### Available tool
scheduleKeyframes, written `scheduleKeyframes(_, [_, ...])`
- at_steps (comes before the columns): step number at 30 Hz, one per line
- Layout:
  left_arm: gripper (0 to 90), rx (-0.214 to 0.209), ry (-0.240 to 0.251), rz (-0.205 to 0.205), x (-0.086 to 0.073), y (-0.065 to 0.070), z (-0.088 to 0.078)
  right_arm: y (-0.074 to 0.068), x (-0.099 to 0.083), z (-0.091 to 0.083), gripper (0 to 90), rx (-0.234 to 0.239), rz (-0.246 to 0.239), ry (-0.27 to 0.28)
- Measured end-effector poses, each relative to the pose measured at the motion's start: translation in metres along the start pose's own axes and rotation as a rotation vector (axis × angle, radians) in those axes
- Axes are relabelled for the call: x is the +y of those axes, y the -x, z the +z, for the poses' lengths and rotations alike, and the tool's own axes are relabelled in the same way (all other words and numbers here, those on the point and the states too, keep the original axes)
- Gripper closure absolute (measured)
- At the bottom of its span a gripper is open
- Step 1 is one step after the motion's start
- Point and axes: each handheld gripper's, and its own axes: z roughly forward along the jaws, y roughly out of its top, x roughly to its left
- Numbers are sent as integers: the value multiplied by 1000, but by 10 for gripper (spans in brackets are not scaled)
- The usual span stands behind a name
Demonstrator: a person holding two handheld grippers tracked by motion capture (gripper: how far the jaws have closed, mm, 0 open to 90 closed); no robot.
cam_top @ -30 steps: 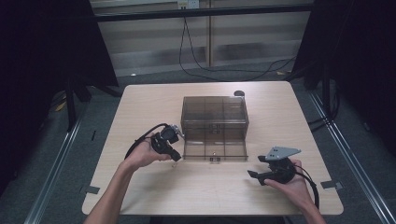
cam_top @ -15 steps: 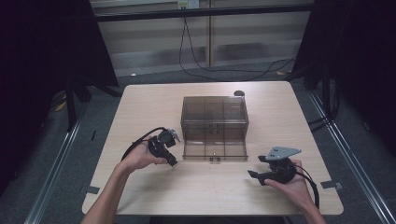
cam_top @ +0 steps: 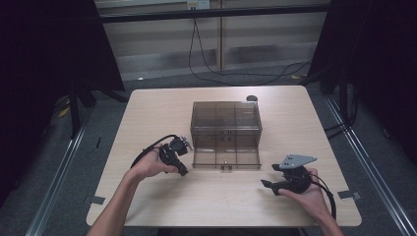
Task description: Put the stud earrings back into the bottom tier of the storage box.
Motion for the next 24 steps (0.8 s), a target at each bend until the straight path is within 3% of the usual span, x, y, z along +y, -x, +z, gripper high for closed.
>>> scheduleKeyframes(3, [815,-8,-27,10,0,-3,1,0,0,0,277,-1,-2,-2])
scheduleKeyframes(23, [830,-11,-24,-9,-4,-3,5,0,0,1,273,2,-2,-3])
scheduleKeyframes(24, [844,-15,-39,2,-4,-4,5,0,0,1,273,2,-3,-3])
